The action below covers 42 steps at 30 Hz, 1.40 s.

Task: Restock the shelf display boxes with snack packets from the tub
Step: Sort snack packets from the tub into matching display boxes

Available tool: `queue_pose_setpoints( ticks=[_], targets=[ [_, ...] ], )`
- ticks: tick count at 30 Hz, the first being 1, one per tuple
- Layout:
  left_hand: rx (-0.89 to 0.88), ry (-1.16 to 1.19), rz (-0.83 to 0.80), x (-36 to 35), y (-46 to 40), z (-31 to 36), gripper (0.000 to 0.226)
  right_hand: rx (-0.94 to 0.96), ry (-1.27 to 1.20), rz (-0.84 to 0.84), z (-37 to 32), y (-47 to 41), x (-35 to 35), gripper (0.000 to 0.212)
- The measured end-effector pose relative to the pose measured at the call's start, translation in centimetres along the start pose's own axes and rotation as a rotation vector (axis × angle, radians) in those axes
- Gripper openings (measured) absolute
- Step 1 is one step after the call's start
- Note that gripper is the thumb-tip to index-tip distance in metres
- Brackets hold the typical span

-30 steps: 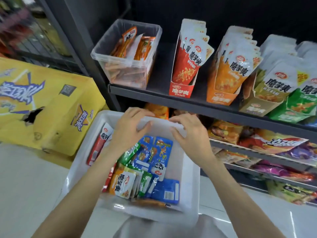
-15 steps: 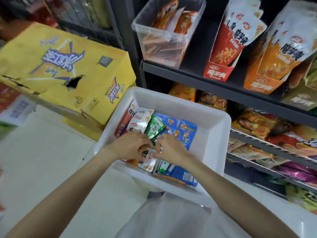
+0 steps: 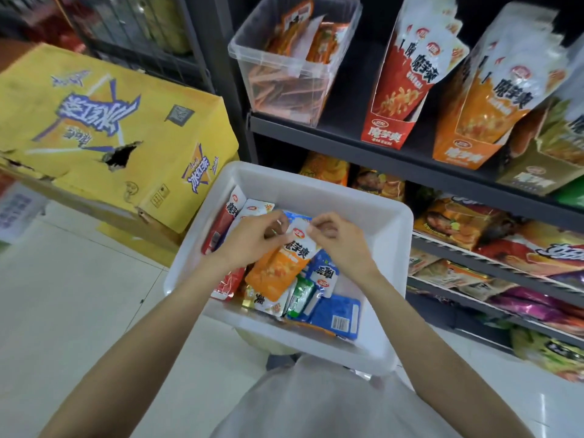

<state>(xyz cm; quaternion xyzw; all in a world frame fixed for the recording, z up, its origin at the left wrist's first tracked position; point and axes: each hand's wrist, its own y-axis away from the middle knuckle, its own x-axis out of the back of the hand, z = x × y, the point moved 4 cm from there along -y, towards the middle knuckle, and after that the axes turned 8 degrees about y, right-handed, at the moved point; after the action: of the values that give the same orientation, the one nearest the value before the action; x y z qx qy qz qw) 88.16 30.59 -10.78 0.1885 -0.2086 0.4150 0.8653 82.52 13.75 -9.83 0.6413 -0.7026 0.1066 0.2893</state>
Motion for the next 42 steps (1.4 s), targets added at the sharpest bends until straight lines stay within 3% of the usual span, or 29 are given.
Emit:
queue_pose_setpoints(
  ticks=[3, 6, 10, 13, 17, 21, 24, 26, 29, 32, 35, 39, 42],
  targets=[
    [0.064, 0.257, 0.235, -0.1, -0.4, 0.9, 0.022, -0.019, -0.127, 0.03, 0.4, 0.3, 2.2, 0.023],
    [0.12, 0.334, 0.323, -0.7, -0.6, 2.0, 0.022, -0.03, -0.163, 0.064, 0.9, 0.6, 3.5, 0.039],
    [0.057, 0.297, 0.325, -1.0, -0.7, 4.8, 0.023, -0.021, -0.167, 0.034, 0.9, 1.2, 4.4, 0.054],
    [-0.097, 0.248, 0.264, -1.3, -1.1, 8.7, 0.024, 0.082, -0.116, 0.082, -0.4, 2.3, 7.2, 0.041],
    [-0.272, 0.256, 0.255, -1.8, -3.3, 13.3, 0.018, 0.132, -0.097, 0.35, -0.8, 4.4, 13.5, 0.023],
    [-0.419, 0.193, 0.286, -3.0, -6.8, 17.0, 0.029, 0.158, -0.142, 0.799, -0.5, 6.9, 21.0, 0.018],
    [-0.506, 0.086, 0.255, -4.5, -9.7, 19.5, 0.031, 0.219, -0.089, 1.108, -0.7, 7.3, 26.4, 0.018],
    [-0.556, -0.031, 0.256, -5.6, -11.8, 20.5, 0.029, 0.274, -0.028, 1.225, -1.5, 6.6, 28.8, 0.014],
    [-0.621, -0.225, 0.27, -6.9, -14.4, 21.1, 0.028, 0.257, 0.22, 1.203, -2.9, 3.4, 30.6, 0.022],
    [-0.658, -0.337, 0.275, -7.8, -16.0, 21.3, 0.025, 0.192, 0.522, 1.003, -3.1, -1.0, 30.4, 0.027],
    [-0.647, -0.385, 0.262, -8.5, -16.8, 21.4, 0.019, 0.063, 0.627, 0.813, -2.2, -4.1, 29.1, 0.034],
    [-0.665, -0.391, 0.282, -8.6, -17.1, 21.1, 0.017, 0.033, 0.579, 0.841, -1.5, -4.7, 28.2, 0.048],
    [-0.676, -0.399, 0.26, -8.7, -17.0, 20.9, 0.019, 0.064, 0.613, 0.909, -1.9, -2.7, 27.2, 0.046]
  ],
)
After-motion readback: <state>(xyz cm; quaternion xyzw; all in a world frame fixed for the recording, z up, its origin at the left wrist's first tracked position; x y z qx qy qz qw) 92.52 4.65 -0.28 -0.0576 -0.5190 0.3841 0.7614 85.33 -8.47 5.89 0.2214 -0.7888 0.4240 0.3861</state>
